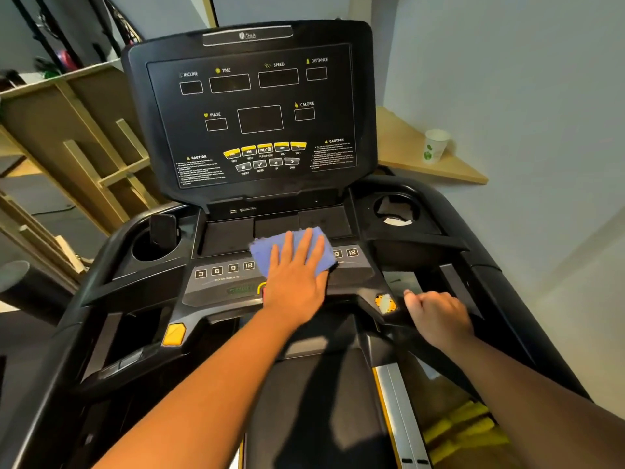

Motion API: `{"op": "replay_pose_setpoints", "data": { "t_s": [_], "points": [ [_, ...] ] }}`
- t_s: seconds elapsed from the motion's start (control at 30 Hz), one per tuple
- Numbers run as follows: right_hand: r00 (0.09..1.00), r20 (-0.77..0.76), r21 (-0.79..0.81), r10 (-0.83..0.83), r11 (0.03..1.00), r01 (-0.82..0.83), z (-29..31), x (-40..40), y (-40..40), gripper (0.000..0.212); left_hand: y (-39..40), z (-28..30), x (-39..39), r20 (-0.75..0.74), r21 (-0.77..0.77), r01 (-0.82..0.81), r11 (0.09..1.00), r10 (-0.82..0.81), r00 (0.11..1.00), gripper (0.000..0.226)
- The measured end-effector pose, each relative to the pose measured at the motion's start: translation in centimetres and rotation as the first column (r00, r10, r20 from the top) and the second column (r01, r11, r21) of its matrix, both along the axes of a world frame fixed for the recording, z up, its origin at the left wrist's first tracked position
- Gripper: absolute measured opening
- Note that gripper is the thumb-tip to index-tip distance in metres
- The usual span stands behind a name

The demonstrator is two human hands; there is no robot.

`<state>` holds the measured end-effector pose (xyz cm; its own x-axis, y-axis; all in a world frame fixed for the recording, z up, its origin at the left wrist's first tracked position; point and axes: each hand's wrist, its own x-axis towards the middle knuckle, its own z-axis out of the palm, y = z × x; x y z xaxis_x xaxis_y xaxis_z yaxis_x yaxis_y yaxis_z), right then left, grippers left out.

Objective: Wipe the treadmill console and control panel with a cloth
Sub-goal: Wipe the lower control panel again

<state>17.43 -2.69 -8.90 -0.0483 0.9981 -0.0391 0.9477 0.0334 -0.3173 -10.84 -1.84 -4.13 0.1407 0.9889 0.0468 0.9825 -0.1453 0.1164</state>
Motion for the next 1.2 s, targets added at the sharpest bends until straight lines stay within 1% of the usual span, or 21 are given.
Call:
{"op": "replay_pose_setpoints", "data": {
  "t_s": [0.07,0.13,0.27,0.33,0.37,0.47,0.5,0.57,0.63,0.67,0.73,0.8,0.83,0.9,0.97,1.03,1.07,1.1,1.13,1.17,1.2],
  "points": [
    [1.0,-0.012,-0.014,-0.017,1.0,0.016,-0.1,0.1,0.0,0.059,0.0,0.0,3.2,-0.031,-0.023,0.117,0.993,-0.118,0.993,0.079],
    [1.0,0.014,-0.033,-0.004,0.999,0.005,-0.3,0.0,0.1,0.063,-0.2,-0.3,4.9,-0.066,-0.003,0.199,0.98,-0.199,0.978,0.073],
    [0.999,-0.001,-0.052,-0.045,0.998,0.045,0.0,-0.1,0.2,0.063,-0.7,-1.1,3.0,-0.102,0.026,0.303,0.953,-0.299,0.949,0.065],
    [0.998,0.01,-0.023,-0.055,0.998,0.056,0.1,-0.1,0.1,0.062,-1.6,-1.3,0.8,-0.097,0.037,0.286,0.957,-0.282,0.955,0.066],
    [0.998,-0.005,-0.01,-0.058,0.998,0.057,0.0,-0.2,0.1,0.063,-2.1,-1.4,-0.4,-0.085,0.037,0.247,0.968,-0.243,0.966,0.067],
    [0.993,-0.028,-0.052,-0.113,0.992,0.112,0.2,-0.3,-0.1,0.062,-4.1,-1.3,-5.0,-0.029,0.037,0.084,0.996,-0.083,0.996,0.071],
    [0.993,-0.003,-0.069,-0.116,0.991,0.115,0.3,-0.3,0.0,0.062,-4.7,-1.3,-6.8,-0.023,0.025,0.033,0.999,-0.033,0.999,0.072],
    [0.995,0.082,-0.056,-0.061,0.996,0.066,0.4,-0.3,0.0,0.061,-5.8,-1.4,-10.0,0.001,0.03,-0.056,0.998,0.056,0.998,0.072],
    [0.995,0.061,-0.071,-0.074,0.994,0.078,0.9,-0.7,-0.2,0.057,-6.8,-1.5,-12.1,0.044,0.051,-0.158,0.986,0.156,0.987,0.069],
    [0.996,0.035,-0.083,-0.086,0.993,0.089,1.1,-0.8,-0.3,0.054,-7.1,-1.4,-12.6,0.065,0.053,-0.218,0.974,0.214,0.975,0.068],
    [0.997,0.024,-0.05,-0.077,0.996,0.078,1.2,-1.0,-0.5,0.053,-7.2,-1.4,-12.1,0.103,0.065,-0.339,0.938,0.332,0.938,0.066],
    [0.996,-0.015,-0.036,-0.089,0.995,0.088,1.1,-0.9,-0.5,0.055,-6.5,-1.4,-9.9,0.13,0.051,-0.46,0.886,0.451,0.883,0.064],
    [0.995,-0.032,-0.046,-0.09,0.995,0.089,1.1,-0.9,-0.5,0.056,-6.0,-1.4,-8.5,0.145,0.029,-0.518,0.855,0.509,0.849,0.066],
    [0.997,0.02,-0.056,-0.078,0.995,0.079,1.0,-0.7,-0.2,0.057,-4.6,-1.1,-5.3,0.191,-0.023,-0.597,0.802,0.589,0.785,0.071],
    [0.992,0.122,0.003,-0.025,1.0,0.025,1.1,-0.5,0.0,0.057,-3.3,-0.7,-2.1,0.213,-0.046,-0.588,0.808,0.583,0.784,0.071],
    [0.985,0.172,0.026,0.015,0.999,-0.019,1.3,-0.6,-0.3,0.053,-2.3,-0.3,0.8,0.209,-0.07,-0.535,0.842,0.537,0.817,0.069],
    [0.981,0.191,0.051,0.027,0.998,-0.038,1.5,-0.6,-0.5,0.044,-1.9,-0.2,2.0,0.187,-0.088,-0.507,0.857,0.514,0.837,0.068],
    [0.975,0.207,0.075,0.08,0.992,-0.098,1.5,-0.6,-0.8,0.031,-1.8,-0.1,3.2,0.147,-0.097,-0.474,0.875,0.484,0.863,0.067],
    [0.965,0.245,0.019,0.093,0.995,-0.101,1.6,-0.6,-1.1,0.027,-1.8,-0.1,4.2,0.101,-0.091,-0.427,0.9,0.435,0.895,0.068],
    [0.955,0.277,-0.028,0.111,0.994,-0.108,1.8,-0.7,-1.2,0.028,-2.0,-0.1,5.2,0.058,-0.08,-0.357,0.931,0.362,0.93,0.068],
    [0.964,0.252,-0.116,0.087,0.991,-0.06,2.0,-0.6,-1.3,0.03,-2.2,-0.2,6.0,0.027,-0.078,-0.263,0.962,0.266,0.964,0.068]
  ]
}}
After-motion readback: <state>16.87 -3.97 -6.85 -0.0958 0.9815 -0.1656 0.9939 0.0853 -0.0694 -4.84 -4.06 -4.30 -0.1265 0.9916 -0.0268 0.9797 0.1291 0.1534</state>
